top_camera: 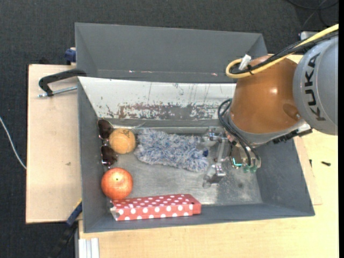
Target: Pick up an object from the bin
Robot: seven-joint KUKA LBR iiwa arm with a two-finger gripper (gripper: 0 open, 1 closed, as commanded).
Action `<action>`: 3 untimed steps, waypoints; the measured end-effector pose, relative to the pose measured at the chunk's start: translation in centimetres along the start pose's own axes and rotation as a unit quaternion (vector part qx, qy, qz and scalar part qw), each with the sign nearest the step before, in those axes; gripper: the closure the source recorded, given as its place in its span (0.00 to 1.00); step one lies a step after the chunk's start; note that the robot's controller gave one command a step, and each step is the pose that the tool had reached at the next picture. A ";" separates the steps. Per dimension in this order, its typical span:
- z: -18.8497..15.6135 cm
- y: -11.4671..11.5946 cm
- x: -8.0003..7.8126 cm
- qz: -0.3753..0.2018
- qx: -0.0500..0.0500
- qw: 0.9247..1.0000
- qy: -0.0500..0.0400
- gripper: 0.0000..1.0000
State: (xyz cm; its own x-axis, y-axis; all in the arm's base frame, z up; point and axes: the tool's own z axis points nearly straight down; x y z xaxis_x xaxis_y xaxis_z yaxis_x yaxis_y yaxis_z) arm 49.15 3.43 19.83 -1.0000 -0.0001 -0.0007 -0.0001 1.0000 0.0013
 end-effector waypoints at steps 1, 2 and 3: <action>4.5 3.4 -4.7 -0.013 0.000 1.000 -0.007 0.00; 7.6 5.4 -6.7 -0.031 0.000 1.000 -0.002 0.00; 12.2 6.7 -7.7 -0.049 -0.001 0.999 -0.009 1.00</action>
Offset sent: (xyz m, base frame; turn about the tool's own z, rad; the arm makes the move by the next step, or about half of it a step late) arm 0.0692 0.0597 -0.0358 -0.0991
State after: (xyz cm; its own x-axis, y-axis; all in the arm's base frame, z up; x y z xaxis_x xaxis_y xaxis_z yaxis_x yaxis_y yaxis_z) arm 56.83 10.16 7.68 -0.9950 -0.0983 -0.0182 -0.0984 0.9951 0.0029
